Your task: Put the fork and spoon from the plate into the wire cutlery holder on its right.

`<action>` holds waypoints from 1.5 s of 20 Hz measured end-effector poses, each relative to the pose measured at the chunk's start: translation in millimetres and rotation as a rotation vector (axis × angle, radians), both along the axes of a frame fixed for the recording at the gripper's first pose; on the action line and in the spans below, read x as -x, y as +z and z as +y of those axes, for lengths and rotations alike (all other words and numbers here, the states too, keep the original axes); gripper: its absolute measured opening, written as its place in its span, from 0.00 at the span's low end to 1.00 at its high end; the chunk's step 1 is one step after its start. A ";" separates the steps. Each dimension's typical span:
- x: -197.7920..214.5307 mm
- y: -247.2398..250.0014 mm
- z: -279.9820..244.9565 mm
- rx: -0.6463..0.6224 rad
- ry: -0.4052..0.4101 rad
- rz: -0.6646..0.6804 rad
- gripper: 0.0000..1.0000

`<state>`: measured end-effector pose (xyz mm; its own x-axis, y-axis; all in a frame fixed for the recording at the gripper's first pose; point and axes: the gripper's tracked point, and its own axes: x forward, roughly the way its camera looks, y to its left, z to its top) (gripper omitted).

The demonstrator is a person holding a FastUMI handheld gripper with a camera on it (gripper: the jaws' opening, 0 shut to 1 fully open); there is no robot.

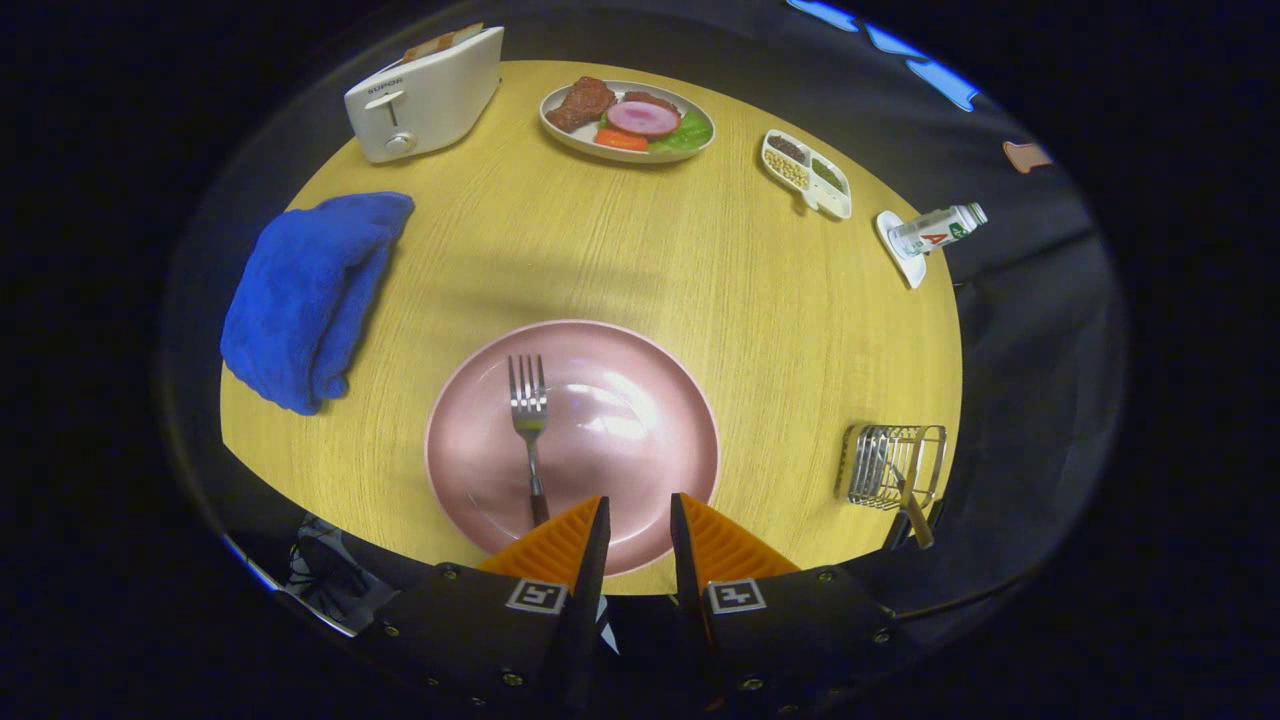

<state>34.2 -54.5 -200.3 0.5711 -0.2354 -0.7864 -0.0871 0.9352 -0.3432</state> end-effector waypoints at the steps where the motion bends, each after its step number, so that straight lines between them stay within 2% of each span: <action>1: -0.6 -4.6 2.8 -0.009 0.005 0.010 0.37; 18: 4.8 -70.9 38.0 -0.085 0.087 0.122 0.37; 30: 5.4 -77.3 36.4 -0.074 0.096 0.130 0.37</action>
